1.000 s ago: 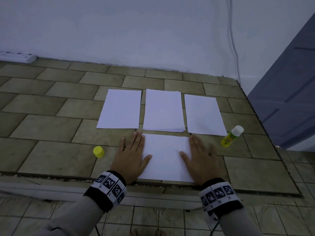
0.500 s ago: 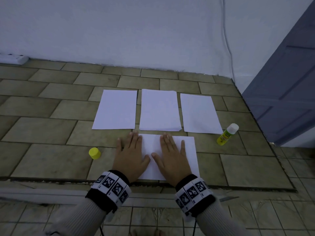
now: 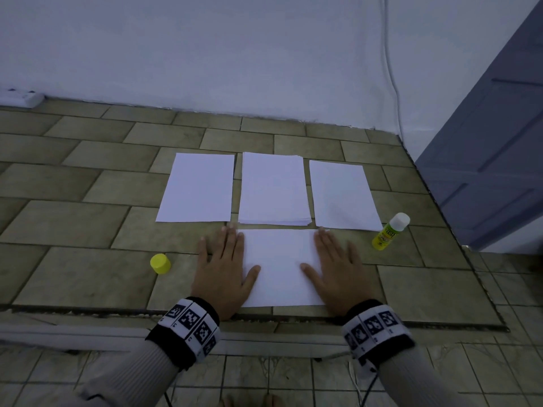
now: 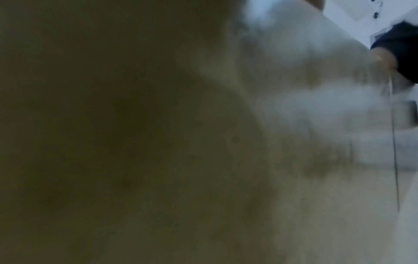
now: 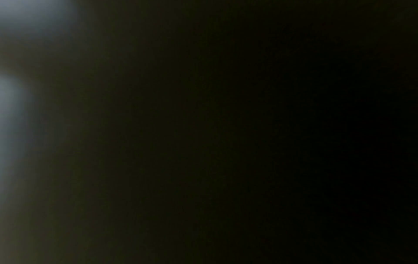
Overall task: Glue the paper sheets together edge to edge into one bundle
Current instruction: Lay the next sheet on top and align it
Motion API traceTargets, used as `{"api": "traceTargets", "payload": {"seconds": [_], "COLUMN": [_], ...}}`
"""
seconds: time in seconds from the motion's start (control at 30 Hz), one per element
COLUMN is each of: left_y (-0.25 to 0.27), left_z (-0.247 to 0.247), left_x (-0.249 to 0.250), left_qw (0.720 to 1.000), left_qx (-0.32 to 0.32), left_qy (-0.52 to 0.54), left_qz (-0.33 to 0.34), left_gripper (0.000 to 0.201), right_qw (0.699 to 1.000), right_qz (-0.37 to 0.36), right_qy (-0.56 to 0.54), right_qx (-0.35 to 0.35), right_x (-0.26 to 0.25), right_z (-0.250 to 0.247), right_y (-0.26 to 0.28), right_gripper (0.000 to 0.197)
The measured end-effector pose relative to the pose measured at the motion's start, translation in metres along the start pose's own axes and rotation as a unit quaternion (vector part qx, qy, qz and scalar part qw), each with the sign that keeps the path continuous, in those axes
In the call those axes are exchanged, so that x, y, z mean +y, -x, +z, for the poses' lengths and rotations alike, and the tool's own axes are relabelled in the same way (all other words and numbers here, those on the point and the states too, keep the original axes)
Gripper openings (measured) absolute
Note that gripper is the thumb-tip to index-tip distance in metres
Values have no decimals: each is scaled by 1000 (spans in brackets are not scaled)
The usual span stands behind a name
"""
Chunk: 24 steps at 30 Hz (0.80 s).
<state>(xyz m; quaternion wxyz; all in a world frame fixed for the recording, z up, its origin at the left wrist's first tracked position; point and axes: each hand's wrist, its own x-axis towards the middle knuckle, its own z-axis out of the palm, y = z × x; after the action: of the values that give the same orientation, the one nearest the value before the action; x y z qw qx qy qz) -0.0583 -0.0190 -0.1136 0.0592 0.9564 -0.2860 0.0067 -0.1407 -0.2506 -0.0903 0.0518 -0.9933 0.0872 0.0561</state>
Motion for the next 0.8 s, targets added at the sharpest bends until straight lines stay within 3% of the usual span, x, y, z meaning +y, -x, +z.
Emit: {"api": "traceTargets", "payload": {"seconds": [0.2,0.43,0.53,0.67,0.8], "left_y": [-2,-2,-1,-1,-2], "left_z": [-2,0,1,2,2], "left_x": [-4,-7,-8,-8,-8], "left_qw": [1000,1000,1000,1000,1000], "left_qx": [-15,-9,-5,-3,-4], "left_qy": [-8,-1,6,6,6], "left_qz": [14,12,13,11,12], "left_gripper": [77,78,78,78,78], "right_qw": [1000,996,999,998,990], "right_qz": [26,-79,-39,41,34], "right_qy": [8,-35,-22,-25,-106], "right_qx": [-6,-16,-15,-37,-89], "right_x": [-2,-51,-25,6,-1], "right_z": [-10,7,6,-9,-56], "right_y": [4,-2,-1,6,21], "right_gripper": [106,94,90,103,69]}}
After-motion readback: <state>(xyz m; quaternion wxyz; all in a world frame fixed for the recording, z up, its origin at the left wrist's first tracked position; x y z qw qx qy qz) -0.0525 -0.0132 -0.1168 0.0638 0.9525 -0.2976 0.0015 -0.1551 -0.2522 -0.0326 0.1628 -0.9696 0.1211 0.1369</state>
